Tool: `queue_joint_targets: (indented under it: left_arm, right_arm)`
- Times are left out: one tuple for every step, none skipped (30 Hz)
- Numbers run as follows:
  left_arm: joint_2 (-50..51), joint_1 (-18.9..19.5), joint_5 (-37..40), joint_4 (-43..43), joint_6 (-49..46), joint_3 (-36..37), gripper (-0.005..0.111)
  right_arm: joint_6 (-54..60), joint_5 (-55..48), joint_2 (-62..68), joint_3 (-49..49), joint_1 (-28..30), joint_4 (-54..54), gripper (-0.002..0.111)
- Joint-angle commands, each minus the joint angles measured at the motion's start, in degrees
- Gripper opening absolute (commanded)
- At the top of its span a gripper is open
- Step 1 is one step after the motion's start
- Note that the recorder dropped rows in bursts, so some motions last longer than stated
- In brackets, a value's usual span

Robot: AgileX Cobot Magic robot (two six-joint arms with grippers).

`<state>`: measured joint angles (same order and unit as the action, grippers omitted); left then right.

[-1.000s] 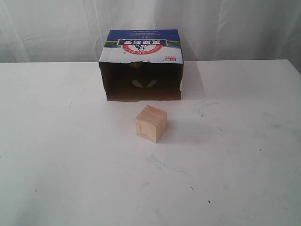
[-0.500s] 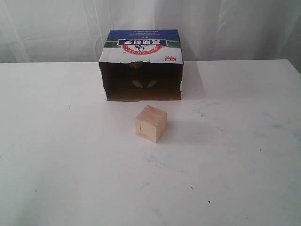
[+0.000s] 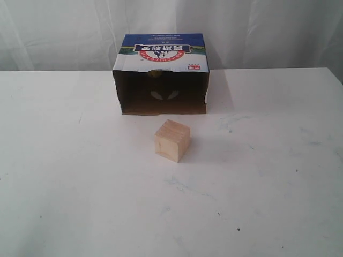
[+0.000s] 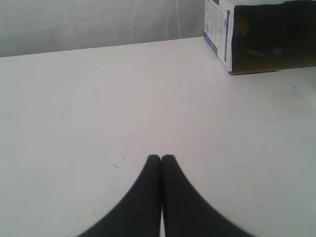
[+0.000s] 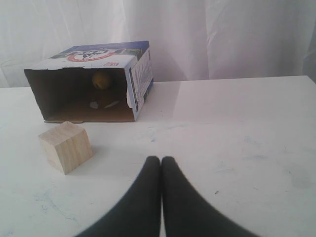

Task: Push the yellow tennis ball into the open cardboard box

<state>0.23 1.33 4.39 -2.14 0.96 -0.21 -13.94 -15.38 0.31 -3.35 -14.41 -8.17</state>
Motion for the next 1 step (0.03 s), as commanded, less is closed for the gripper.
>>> queue_joint_targets:
  left_arm:
    - [-0.23, 0.21, 0.01, -0.19, 0.31, 0.21, 0.0]
  right_arm:
    - [0.14, 0.32, -0.31, -0.2, 0.17, -0.63, 0.0]
